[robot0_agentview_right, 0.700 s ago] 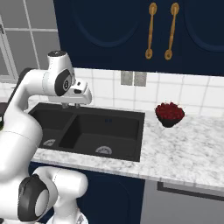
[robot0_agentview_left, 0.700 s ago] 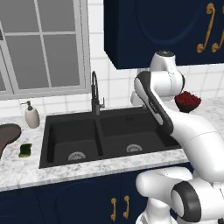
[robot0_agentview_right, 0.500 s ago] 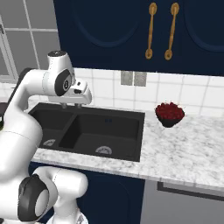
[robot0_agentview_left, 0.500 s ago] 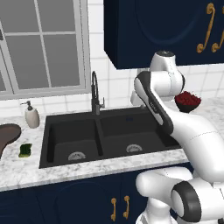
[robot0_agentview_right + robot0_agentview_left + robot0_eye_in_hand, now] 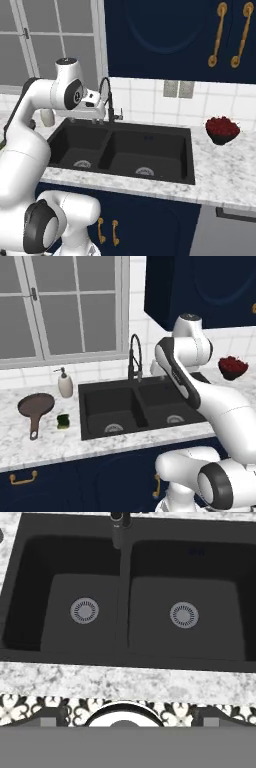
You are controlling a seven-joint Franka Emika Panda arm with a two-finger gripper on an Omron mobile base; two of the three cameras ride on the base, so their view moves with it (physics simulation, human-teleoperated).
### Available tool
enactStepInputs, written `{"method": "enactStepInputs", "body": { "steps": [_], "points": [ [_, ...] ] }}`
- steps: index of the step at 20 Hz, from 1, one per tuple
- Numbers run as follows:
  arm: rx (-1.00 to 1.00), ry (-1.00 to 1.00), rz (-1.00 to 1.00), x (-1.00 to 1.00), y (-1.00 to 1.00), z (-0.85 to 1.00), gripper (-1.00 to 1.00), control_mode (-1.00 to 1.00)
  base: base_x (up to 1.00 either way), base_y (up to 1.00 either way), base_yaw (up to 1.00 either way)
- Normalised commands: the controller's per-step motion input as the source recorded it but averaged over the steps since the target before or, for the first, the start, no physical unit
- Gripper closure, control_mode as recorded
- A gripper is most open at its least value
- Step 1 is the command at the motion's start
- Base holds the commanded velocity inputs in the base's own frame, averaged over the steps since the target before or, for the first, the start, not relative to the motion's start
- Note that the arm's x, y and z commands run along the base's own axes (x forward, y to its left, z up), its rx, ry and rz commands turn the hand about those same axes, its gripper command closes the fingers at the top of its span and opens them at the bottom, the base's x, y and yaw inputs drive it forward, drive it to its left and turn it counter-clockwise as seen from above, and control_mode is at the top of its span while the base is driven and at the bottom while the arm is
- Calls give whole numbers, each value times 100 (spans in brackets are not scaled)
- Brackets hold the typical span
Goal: Pick the pan and sponge and place them into the sink. Then turn on the water.
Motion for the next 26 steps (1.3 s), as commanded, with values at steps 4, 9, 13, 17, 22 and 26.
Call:
{"method": "enactStepInputs", "body": {
  "steps": [4, 9, 13, 17, 22, 26],
  "points": [
    [0, 0, 0, 0, 0, 0, -100, 100, 0, 100, -8],
    [0, 0, 0, 0, 0, 0, -100, 100, 28, 75, -7],
    [0, 0, 0, 0, 0, 0, -100, 100, 30, 27, -1],
    [0, 0, 0, 0, 0, 0, -100, 100, 43, 0, 0],
    [0, 0, 0, 0, 0, 0, -100, 100, 39, 0, 0],
    [0, 0, 0, 0, 0, 0, -100, 100, -3, 0, 2]
  ]
}}
